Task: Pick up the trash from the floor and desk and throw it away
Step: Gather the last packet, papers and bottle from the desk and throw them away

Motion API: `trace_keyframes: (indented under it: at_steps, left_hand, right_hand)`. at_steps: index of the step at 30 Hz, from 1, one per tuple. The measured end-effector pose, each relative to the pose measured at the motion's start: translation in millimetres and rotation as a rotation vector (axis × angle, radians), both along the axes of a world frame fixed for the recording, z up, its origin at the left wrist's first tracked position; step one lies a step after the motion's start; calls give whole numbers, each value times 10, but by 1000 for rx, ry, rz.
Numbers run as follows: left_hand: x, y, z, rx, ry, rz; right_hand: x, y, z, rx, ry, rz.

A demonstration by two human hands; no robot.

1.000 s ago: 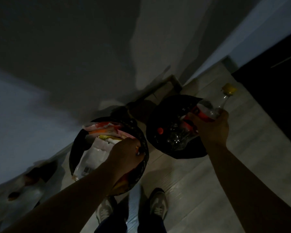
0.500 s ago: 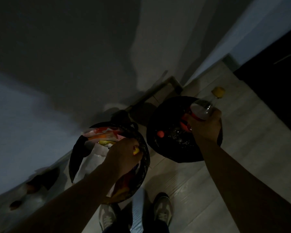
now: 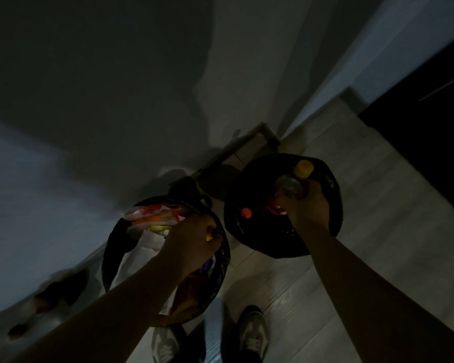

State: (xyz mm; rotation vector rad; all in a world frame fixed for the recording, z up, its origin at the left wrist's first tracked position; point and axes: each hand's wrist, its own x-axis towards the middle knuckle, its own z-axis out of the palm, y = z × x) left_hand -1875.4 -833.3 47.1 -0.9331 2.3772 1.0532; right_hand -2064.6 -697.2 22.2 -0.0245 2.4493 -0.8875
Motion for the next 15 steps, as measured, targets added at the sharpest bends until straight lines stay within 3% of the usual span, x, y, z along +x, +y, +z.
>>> trace_keyframes:
  at_steps: [6,11,15]
  left_hand:
    - [37,-14,41,-28,29,-12]
    - [5,-32,90,-41,53,-21]
    - [-23,-16,202,-26,56,-11]
  right_hand:
    - [46,3,59,-13,123,73]
    - [39,-18,74,43,-52,216]
    - [100,93,174,32,-21,280]
